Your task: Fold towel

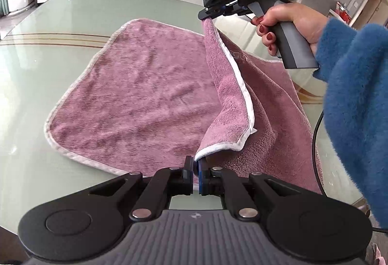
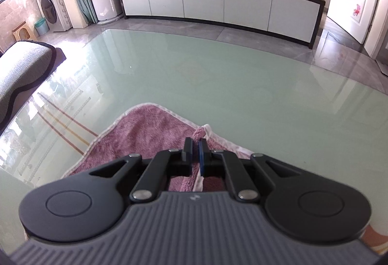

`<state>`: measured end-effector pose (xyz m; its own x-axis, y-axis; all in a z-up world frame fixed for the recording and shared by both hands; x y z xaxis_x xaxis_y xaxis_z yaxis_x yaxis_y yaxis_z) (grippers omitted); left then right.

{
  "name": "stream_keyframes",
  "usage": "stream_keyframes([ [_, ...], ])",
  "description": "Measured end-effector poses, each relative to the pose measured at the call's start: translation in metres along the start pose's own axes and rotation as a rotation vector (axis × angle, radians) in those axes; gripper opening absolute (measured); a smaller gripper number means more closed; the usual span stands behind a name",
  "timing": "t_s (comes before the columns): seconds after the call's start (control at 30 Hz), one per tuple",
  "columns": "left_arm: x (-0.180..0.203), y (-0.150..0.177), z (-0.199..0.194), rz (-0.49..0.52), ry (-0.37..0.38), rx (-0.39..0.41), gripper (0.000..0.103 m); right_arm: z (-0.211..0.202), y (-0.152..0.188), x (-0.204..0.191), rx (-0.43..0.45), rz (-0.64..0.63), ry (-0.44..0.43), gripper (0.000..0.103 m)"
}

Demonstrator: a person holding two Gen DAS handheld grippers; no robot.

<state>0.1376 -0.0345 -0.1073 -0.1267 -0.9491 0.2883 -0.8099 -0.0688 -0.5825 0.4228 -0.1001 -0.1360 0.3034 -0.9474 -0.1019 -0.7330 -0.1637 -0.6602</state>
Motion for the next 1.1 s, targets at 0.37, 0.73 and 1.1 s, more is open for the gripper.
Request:
stream_keyframes([
  [0.37,-0.049,-0.011,-0.015,-0.069,-0.088,0.049,0.004,0.021,-0.021,-0.031,0.020,-0.017,-0.014,0.005],
  [0.73,-0.080,-0.015,-0.019,-0.096,-0.141,0.062,0.005,0.047,-0.030,-0.052,0.019,-0.015,-0.031,0.005],
  [1.1,-0.098,-0.015,-0.023,-0.116,-0.177,0.064,0.005,0.068,-0.031,-0.071,0.008,-0.024,-0.024,0.005],
])
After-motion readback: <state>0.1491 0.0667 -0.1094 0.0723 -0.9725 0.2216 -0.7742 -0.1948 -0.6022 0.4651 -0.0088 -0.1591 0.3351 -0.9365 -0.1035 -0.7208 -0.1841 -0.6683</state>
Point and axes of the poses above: each gripper's, at about its wrist camera, not at the fingertips, and z roughly the way its jaws point, x to its right, y to its underside, the point moved 7 cm from there along z, roughly the way its jaws point, and after that the axes turned 2 degrees about z, right-handed, at the moved point
